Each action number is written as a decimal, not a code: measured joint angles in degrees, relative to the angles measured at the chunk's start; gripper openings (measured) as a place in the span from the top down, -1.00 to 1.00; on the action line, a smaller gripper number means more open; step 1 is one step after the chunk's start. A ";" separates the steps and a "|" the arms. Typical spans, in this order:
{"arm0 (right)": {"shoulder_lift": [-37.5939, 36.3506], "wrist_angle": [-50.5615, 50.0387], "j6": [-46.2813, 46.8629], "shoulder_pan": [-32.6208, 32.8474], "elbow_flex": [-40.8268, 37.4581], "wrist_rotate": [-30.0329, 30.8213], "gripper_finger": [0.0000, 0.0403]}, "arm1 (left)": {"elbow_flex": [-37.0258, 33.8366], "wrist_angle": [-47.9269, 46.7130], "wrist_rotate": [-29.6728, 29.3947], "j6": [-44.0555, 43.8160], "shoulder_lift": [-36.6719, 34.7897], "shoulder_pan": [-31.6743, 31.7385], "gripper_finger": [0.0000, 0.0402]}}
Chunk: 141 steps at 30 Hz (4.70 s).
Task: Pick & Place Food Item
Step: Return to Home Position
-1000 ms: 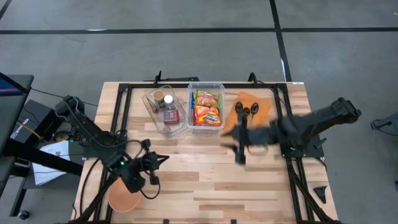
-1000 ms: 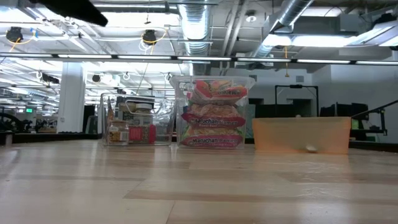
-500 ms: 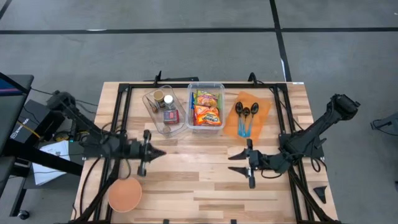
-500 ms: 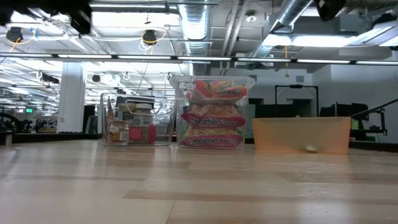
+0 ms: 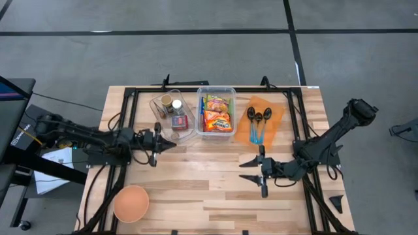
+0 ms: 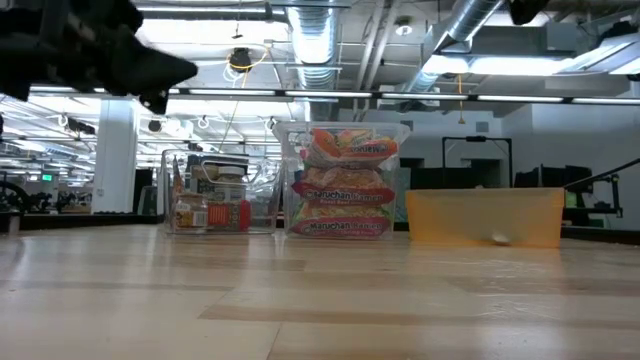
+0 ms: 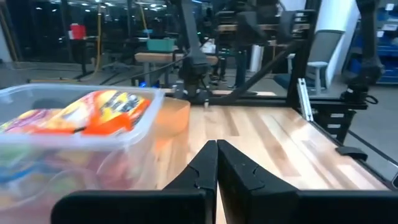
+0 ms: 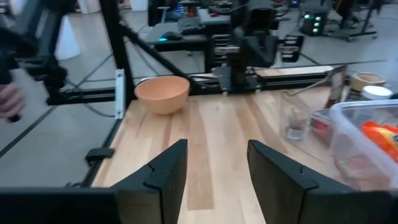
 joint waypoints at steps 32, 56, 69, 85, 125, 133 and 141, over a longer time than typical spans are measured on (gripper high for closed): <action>0.07 2.41 9.72 1.19 -8.17 3.44 0.19 | -3.29 -37.34 -9.18 7.13 -41.41 -0.54 0.98; 13.44 23.27 -5.66 -20.13 -8.24 -28.14 0.19 | -3.27 -36.83 -9.52 6.73 -32.38 -0.54 0.97; -17.36 22.84 -9.55 -22.03 -25.24 -34.29 0.19 | -3.29 -36.84 -9.33 6.72 -28.88 -0.56 0.97; -54.22 0.02 -7.77 -19.31 -37.79 -32.69 0.19 | -3.29 -36.39 -9.37 6.71 -27.86 -0.56 0.97; -66.64 -12.48 4.35 -22.70 -37.86 -17.57 0.19 | -3.29 -36.41 -9.33 6.71 -27.69 -0.56 0.97; -66.64 -12.48 4.35 -22.70 -37.88 -17.57 0.19 | -3.29 -36.39 -9.35 6.71 -27.69 -0.56 0.97; -66.64 -12.48 4.35 -22.70 -37.88 -17.57 0.19 | -3.29 -36.40 -9.39 6.71 -27.69 -0.56 0.97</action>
